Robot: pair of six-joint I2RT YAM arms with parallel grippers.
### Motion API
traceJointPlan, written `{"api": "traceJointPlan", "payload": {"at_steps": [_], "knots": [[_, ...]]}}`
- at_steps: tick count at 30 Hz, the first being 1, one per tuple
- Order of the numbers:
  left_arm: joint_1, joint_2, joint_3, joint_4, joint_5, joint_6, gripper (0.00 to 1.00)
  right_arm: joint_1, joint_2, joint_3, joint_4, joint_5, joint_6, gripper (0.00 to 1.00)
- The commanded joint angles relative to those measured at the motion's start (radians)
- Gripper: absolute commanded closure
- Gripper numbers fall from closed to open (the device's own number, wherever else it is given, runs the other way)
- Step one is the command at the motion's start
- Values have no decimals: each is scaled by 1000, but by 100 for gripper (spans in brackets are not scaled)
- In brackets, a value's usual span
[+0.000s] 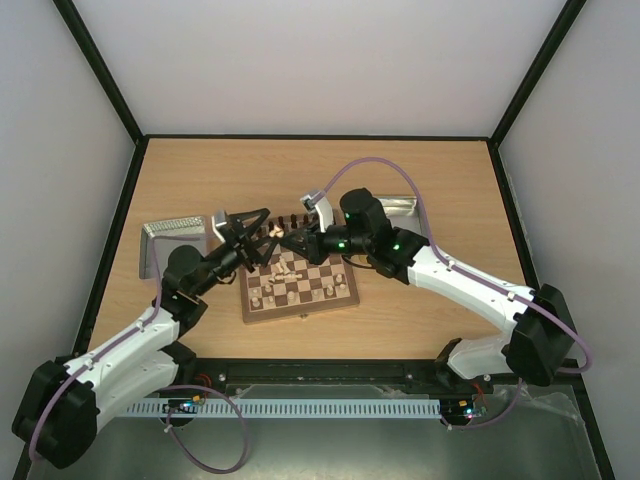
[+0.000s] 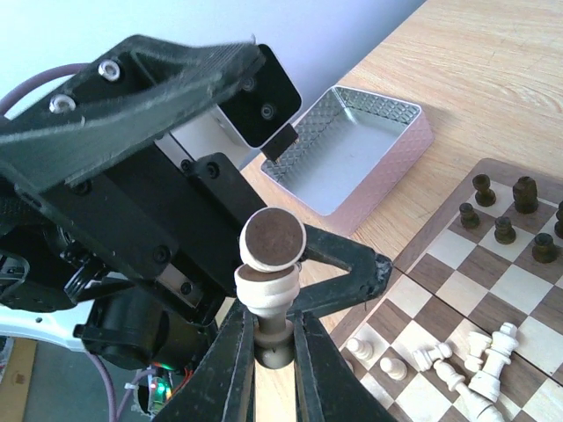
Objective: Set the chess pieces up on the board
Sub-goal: Pick up the chess piece from the chessboard.
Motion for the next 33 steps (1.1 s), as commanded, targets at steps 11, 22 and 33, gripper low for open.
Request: {"api": "traceJointPlan", "payload": {"at_steps": [11,22,33], "knots": [[-33,-35,-28,94,-40,-125,46,-4,-11,3,42,28,56,91],[-35,-45,-39,89,-63,-148,69,-4,8,3,51,20,70,91],[-39,-21,-30,89,-39,-134,70,-5,22,16,70,10,98,91]]}}
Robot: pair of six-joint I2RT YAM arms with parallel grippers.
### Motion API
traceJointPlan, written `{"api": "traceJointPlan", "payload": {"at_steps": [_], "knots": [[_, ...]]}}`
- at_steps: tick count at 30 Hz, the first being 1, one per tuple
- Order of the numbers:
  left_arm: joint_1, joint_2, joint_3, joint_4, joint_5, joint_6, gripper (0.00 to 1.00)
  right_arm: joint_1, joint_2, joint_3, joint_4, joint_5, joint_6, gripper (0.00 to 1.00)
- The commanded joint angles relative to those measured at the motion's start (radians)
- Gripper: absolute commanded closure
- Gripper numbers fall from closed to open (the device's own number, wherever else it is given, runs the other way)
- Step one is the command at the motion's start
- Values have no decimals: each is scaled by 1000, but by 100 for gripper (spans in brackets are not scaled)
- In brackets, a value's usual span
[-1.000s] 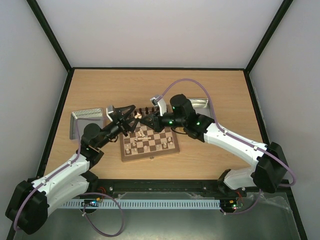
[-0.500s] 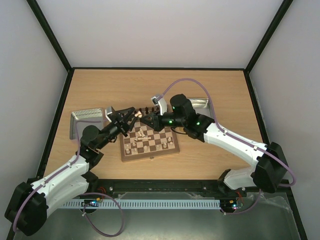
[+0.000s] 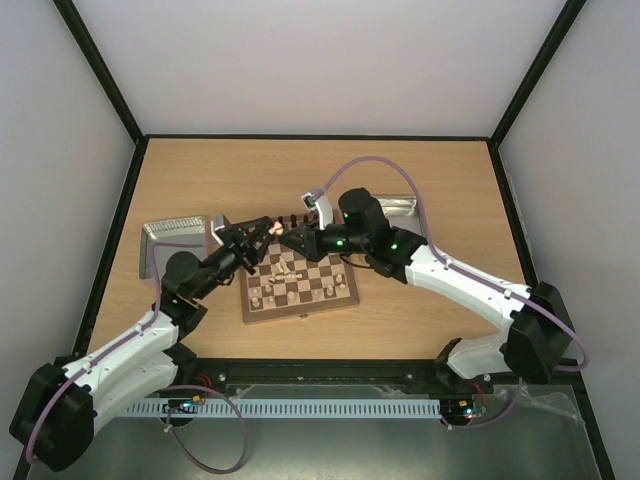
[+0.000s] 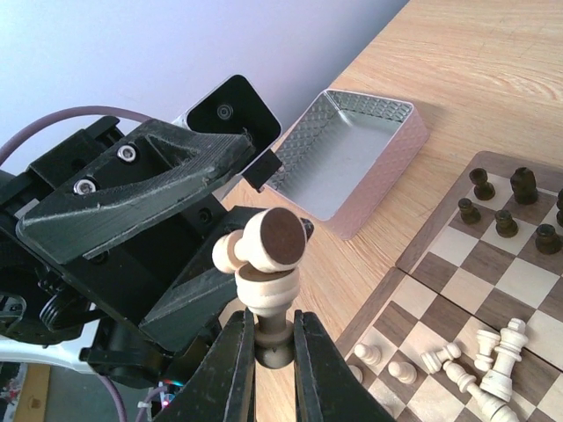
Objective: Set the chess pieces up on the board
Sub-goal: Pick up the chess piece from the chessboard.
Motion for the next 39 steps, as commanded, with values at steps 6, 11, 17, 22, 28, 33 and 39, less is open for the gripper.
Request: {"api": "traceJointPlan", "payload": {"at_steps": [6,11,17,22,28,33,39], "knots": [[-19,21,25,28,13,39,73,-3,18,28,58,-7,42,91],[-18,8,17,14,-3,35,76,-3,12,23,56,16,47,91],[-19,-8,6,6,-21,31,75,-3,13,18,54,32,52,91],[-18,-24,2,-14,-35,26,75,-3,14,9,53,45,51,92],[-18,-11,2,-3,-25,24,77,-3,16,3,64,25,62,91],[-18,-2,11,-18,-9,31,77,-3,16,4,79,8,73,91],[-19,-5,12,-40,-10,37,82,-3,16,10,88,3,90,91]]}}
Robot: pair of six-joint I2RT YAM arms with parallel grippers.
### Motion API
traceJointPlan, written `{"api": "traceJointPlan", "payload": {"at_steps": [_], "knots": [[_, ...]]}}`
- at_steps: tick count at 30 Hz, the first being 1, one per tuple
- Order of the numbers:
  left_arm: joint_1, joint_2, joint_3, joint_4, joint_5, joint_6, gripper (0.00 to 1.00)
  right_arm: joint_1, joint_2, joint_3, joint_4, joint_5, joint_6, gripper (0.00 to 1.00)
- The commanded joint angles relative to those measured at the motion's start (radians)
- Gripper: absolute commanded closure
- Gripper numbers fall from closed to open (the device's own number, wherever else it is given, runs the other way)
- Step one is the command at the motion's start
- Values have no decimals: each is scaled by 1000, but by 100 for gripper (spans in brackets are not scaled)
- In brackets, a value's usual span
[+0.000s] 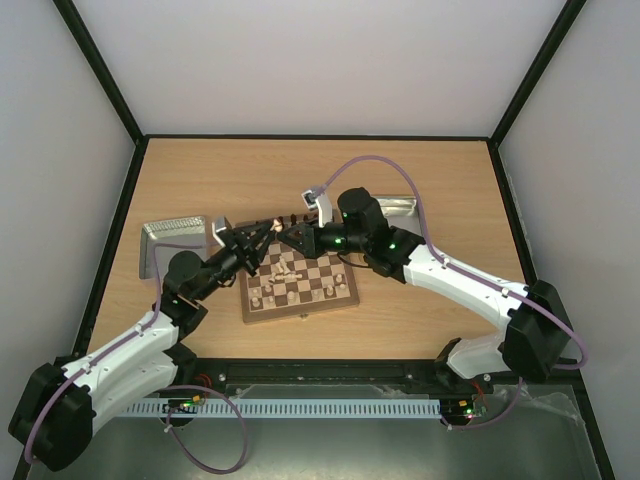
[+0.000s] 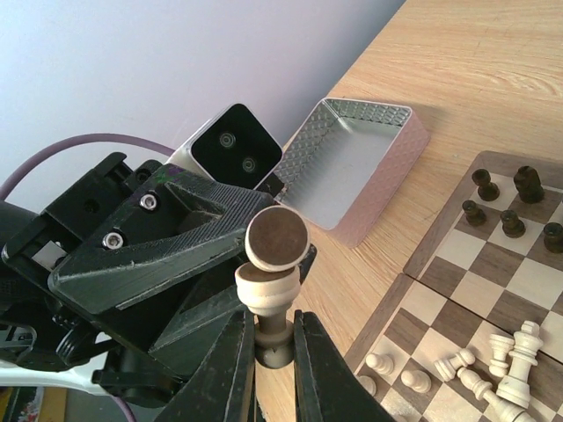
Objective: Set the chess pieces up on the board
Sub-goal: Pick up the chess piece from the chessboard.
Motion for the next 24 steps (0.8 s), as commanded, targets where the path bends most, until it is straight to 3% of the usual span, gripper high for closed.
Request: {"api": "traceJointPlan", "payload": {"at_steps": [1,6,14,17,20,24], "knots": [[-4,-6,12,1,4,15,84,-4,3,10,51,-10,17,91],[-4,-16,12,-23,-7,29,95,-4,-3,4,39,16,10,91],[-3,-30,42,-129,-23,112,98,-4,-19,-1,-12,83,-19,91],[-1,-49,115,-329,-40,243,98,-4,-33,17,-91,216,-42,92],[-4,-13,263,-696,-78,542,98,-11,-30,51,-218,409,-38,92],[-36,139,451,-1044,-129,880,98,-41,-11,83,-391,624,16,92]]}}
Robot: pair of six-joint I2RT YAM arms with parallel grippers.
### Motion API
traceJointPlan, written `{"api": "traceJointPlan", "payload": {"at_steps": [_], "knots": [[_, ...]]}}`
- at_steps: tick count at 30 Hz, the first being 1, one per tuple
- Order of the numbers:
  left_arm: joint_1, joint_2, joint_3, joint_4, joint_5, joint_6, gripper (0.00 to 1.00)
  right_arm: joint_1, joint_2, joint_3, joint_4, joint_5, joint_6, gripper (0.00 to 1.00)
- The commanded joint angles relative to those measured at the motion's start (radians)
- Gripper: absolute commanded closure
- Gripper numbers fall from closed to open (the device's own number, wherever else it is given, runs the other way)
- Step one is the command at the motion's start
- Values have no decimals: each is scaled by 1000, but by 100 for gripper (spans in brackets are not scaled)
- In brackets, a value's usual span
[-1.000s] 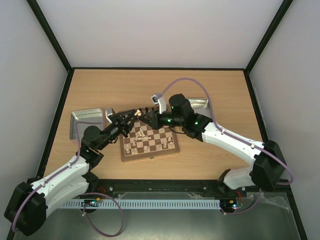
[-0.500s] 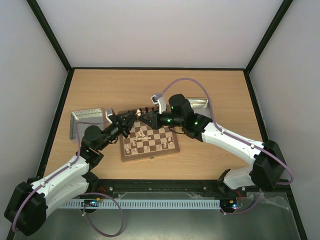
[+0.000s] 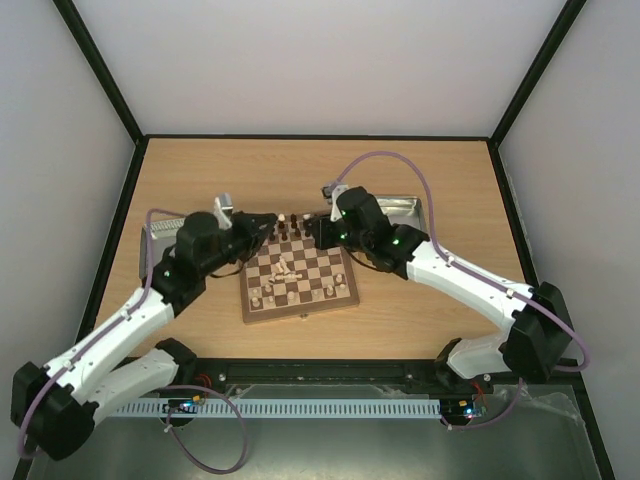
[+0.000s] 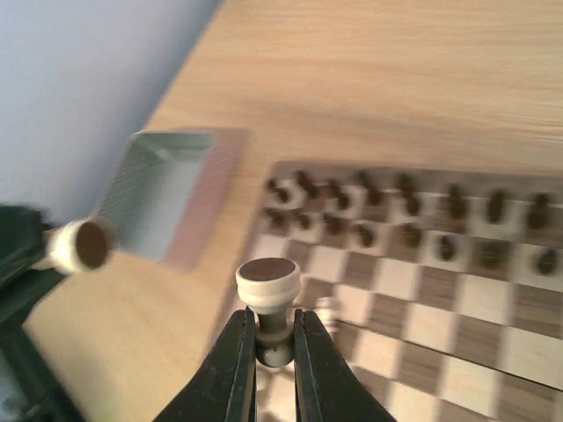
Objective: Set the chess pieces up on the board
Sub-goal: Pick up the chess piece from the chessboard, then place the chess piece on the chessboard.
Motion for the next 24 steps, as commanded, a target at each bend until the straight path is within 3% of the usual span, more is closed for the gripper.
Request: {"api": "traceJointPlan", "payload": {"at_steps": [1,7,12,16,24], "knots": [[-46,153,186,-498,-97,461,98,-41,-6,54,-227,333,49,92],[-244,416,453,-793,-333,699,98,-126,-53,-34,-284,477,131,92],[-348,655,646,-938,-367,816,98,-195,-108,-117,-275,469,149,91],[-400,837,768,-1015,-398,846,98,-220,-147,-162,-271,469,136,91],[-437,1039,971,-1105,-434,861,98,-231,-180,-187,-255,441,110,90]]}}
